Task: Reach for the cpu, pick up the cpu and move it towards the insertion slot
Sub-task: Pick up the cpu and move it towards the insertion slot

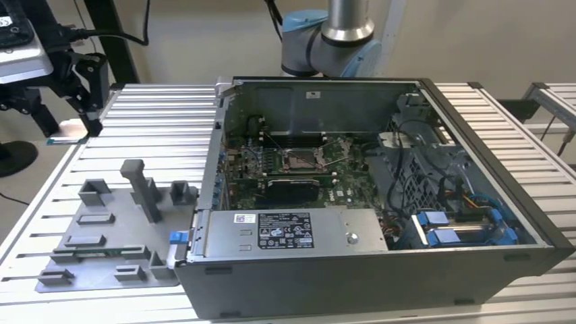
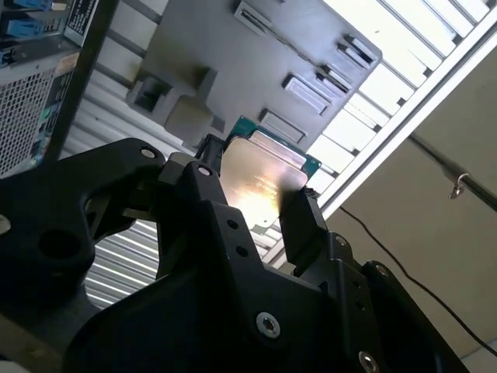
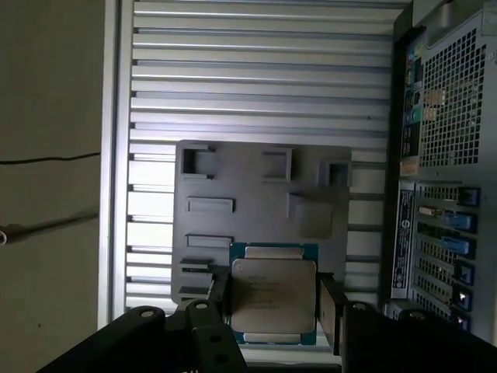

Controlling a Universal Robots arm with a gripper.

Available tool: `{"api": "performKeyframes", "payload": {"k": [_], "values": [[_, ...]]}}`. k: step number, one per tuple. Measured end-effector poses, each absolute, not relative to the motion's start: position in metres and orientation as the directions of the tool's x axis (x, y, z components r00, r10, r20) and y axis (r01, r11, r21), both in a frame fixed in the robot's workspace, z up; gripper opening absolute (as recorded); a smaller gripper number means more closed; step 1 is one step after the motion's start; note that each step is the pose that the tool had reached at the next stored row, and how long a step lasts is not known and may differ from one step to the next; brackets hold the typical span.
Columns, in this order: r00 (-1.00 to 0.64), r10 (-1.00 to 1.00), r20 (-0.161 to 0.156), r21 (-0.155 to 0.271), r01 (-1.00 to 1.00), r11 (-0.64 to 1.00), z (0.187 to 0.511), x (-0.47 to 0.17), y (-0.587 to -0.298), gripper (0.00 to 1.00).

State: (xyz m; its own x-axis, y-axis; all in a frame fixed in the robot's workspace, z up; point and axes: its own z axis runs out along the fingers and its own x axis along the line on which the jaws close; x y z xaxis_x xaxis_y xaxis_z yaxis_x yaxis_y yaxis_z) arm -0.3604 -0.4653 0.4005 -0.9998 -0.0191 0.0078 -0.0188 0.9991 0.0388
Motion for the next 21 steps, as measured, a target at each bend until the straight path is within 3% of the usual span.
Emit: {"api": "performKeyframes", "payload": {"k": [21], "values": [[-1.000,-0.019,0.014,0.039,-0.019,0.999,0.401,-0.327,-0.465,0.00]]}}
